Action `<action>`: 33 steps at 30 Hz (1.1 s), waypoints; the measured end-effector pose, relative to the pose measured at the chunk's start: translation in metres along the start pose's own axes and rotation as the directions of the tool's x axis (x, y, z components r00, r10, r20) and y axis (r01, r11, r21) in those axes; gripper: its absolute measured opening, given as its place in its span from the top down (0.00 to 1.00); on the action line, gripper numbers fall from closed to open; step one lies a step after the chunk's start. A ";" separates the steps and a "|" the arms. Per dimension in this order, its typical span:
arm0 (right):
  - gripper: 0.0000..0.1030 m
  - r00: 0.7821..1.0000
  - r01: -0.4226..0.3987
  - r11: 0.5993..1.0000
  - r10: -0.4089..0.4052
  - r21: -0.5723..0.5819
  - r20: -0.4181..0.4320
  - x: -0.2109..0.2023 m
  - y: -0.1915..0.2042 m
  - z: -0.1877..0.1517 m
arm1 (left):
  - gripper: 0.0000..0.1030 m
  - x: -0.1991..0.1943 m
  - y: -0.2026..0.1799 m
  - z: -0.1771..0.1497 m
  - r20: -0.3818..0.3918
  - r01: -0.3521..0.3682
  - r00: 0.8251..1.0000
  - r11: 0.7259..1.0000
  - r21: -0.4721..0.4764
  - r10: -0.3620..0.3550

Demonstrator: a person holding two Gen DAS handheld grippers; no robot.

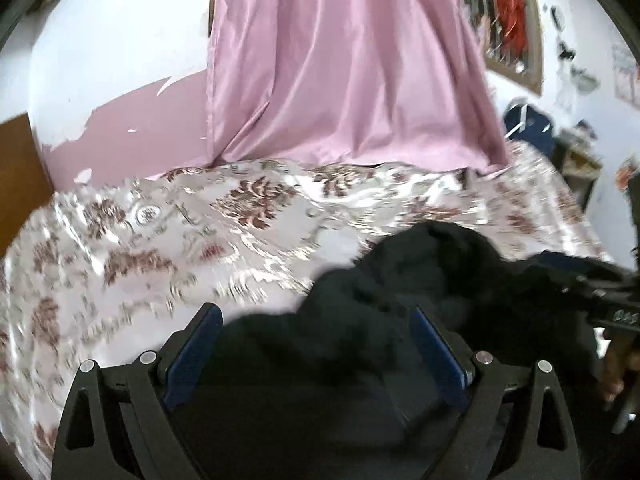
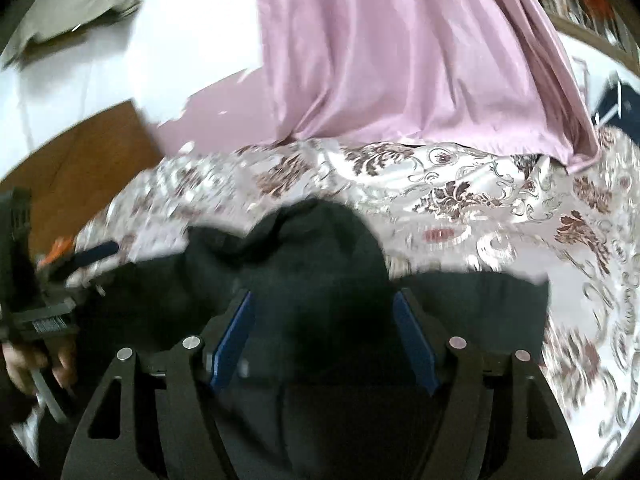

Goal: Fold large clothes

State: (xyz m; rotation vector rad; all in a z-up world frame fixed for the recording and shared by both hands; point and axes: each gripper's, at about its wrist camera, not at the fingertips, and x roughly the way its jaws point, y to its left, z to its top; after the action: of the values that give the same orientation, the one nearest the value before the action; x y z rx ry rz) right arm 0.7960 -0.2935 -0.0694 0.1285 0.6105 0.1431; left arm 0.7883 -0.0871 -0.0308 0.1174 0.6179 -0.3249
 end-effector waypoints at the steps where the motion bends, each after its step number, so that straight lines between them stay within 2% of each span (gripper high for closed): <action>1: 0.36 1.000 0.003 1.000 -0.002 0.013 -0.016 0.013 0.000 0.011 | 0.08 0.014 0.002 0.007 -0.029 -0.014 0.999 1.000 -0.002 0.014; 5: 0.36 0.995 0.029 0.997 -0.023 0.067 -0.095 0.066 0.001 0.033 | 0.10 0.056 0.009 0.012 -0.152 0.012 0.988 0.997 -0.071 -0.022; 7: 0.37 0.990 0.047 0.995 -0.035 0.085 -0.135 0.085 -0.001 0.035 | 0.20 0.063 0.009 0.007 -0.165 0.023 0.986 0.997 -0.075 -0.036; 8: 0.41 0.989 0.058 0.995 -0.045 0.084 -0.144 0.091 -0.002 0.032 | 0.40 0.064 0.009 0.006 -0.155 0.057 0.986 0.995 -0.082 -0.069; 9: 0.59 0.987 0.069 0.994 -0.056 0.081 -0.149 0.094 -0.002 0.029 | 0.65 0.064 0.009 0.003 -0.151 0.082 0.984 0.992 -0.094 -0.096; 10: 0.68 0.986 0.080 0.994 -0.067 0.078 -0.150 0.094 -0.001 0.028 | 0.77 0.066 0.012 0.002 -0.152 0.118 0.979 0.984 -0.132 -0.138; 11: 0.88 0.985 0.106 0.992 -0.096 0.069 -0.141 0.097 0.001 0.026 | 0.82 0.067 0.015 0.002 -0.150 0.129 0.976 0.975 -0.181 -0.157; 12: 0.90 0.986 0.116 0.991 -0.107 0.066 -0.130 0.096 0.001 0.026 | 0.86 0.064 0.017 0.000 -0.137 0.135 0.977 0.969 -0.207 -0.165; 16: 0.93 0.996 0.084 0.994 -0.081 0.074 -0.042 0.067 -0.003 0.013 | 0.92 0.043 0.032 -0.012 -0.083 0.158 0.978 0.945 -0.286 -0.189; 19: 0.94 0.998 0.059 0.996 -0.060 0.063 0.017 0.038 -0.010 0.002 | 0.93 0.018 0.051 -0.027 -0.035 0.202 0.973 0.919 -0.340 -0.227; 22: 0.94 0.998 0.034 0.999 -0.035 0.026 0.044 0.010 -0.014 -0.015 | 0.94 0.006 0.063 -0.045 -0.046 0.214 0.969 0.914 -0.344 -0.244; 24: 0.95 0.999 0.025 0.999 -0.024 -0.024 0.024 0.002 -0.012 -0.028 | 0.94 0.006 0.063 -0.058 -0.070 0.215 0.965 0.918 -0.332 -0.252; 27: 0.95 0.997 0.069 0.988 -0.073 -0.136 -0.028 0.006 -0.002 -0.051 | 0.94 0.013 0.059 -0.080 -0.120 0.193 0.963 0.925 -0.326 -0.243; 29: 0.95 0.992 0.082 0.985 -0.095 -0.155 -0.079 0.018 -0.003 -0.066 | 0.94 0.022 0.052 -0.095 -0.162 0.165 0.962 0.940 -0.299 -0.221; 31: 0.95 0.986 0.089 0.983 -0.110 -0.158 -0.128 0.033 -0.008 -0.080 | 0.94 0.023 0.046 -0.098 -0.173 0.144 0.966 0.953 -0.265 -0.194; 33: 0.95 0.982 0.107 0.977 -0.133 -0.183 -0.137 0.041 -0.007 -0.087 | 0.93 0.024 0.043 -0.097 -0.181 0.125 0.968 0.962 -0.244 -0.171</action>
State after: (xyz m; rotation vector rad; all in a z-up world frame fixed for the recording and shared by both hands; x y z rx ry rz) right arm 0.7800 -0.2864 -0.1639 -0.0904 0.7497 0.0889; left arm 0.7675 -0.0331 -0.1231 -0.1224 0.8627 -0.3873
